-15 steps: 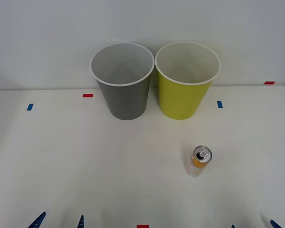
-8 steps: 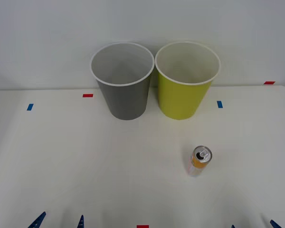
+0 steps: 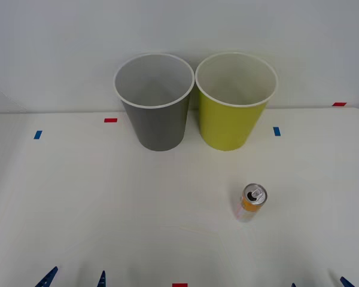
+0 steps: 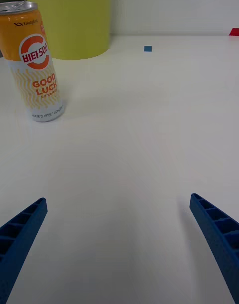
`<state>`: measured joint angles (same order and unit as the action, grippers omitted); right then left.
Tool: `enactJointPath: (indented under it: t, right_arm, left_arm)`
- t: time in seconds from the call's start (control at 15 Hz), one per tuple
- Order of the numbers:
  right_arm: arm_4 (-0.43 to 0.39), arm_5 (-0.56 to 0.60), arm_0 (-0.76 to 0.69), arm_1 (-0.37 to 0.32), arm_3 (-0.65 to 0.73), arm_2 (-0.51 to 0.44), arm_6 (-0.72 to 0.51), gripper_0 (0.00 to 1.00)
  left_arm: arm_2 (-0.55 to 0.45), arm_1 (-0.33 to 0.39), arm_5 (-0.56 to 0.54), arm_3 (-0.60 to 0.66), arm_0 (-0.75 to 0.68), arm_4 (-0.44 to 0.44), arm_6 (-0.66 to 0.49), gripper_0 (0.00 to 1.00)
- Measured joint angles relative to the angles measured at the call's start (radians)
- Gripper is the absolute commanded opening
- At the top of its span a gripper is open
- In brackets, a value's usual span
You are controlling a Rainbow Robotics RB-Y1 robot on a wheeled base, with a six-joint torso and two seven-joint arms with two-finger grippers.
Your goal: Put cans in the gray bin and PET bottles in the light green bin.
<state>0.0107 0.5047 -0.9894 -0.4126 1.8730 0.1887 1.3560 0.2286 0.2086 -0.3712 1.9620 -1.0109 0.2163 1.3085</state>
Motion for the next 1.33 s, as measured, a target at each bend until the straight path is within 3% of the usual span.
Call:
enactJointPath:
  t: [1.33]
  right_arm:
    - [0.000,0.000,0.000,0.000,0.000,0.000,0.000,1.00]
  left_arm:
    - [0.000,0.000,0.000,0.000,0.000,0.000,0.000,1.00]
